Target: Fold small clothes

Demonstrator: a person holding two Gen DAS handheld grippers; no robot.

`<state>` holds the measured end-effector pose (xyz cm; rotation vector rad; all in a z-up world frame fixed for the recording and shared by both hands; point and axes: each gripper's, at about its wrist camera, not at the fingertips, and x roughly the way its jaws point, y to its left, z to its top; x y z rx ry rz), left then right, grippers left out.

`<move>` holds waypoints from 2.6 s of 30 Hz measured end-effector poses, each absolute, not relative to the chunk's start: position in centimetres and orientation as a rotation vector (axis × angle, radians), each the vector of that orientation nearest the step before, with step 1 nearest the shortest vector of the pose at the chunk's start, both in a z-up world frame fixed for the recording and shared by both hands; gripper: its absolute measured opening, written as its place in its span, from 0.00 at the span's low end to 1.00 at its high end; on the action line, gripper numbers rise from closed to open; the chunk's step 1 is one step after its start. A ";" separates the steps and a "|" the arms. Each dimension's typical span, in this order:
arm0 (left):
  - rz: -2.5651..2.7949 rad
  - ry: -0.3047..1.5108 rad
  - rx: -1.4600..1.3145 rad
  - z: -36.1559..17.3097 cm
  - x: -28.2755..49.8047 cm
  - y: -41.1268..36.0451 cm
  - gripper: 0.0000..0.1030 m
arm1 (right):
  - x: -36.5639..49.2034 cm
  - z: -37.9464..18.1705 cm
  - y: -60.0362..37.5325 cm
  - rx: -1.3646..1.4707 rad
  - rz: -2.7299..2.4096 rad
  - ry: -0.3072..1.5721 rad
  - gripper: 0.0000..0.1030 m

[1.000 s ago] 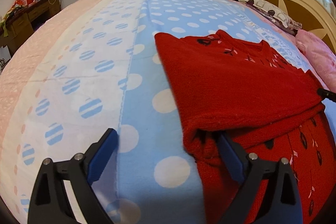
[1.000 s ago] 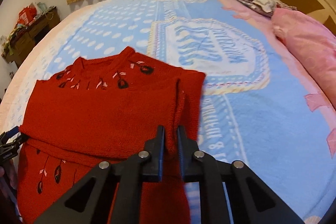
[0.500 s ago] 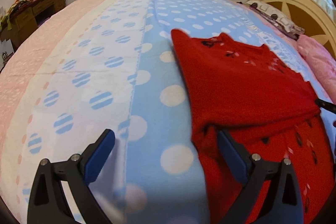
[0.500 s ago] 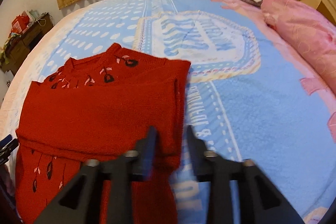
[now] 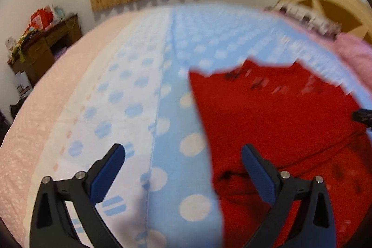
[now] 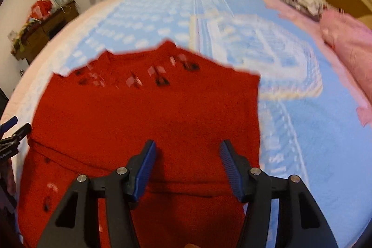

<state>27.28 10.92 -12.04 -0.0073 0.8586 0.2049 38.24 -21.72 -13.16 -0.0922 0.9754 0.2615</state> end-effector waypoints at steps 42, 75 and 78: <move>0.184 0.786 -0.055 -10.6 22.2 10.4 1.00 | 34.0 -11.1 -22.4 -0.084 0.224 0.937 0.61; 0.065 0.735 0.027 -7.4 10.5 7.7 1.00 | 22.4 -10.1 -21.4 -0.124 0.314 0.918 0.62; 0.054 0.741 0.037 -7.5 9.5 7.5 1.00 | 21.3 -10.0 -21.1 -0.159 0.318 0.912 0.62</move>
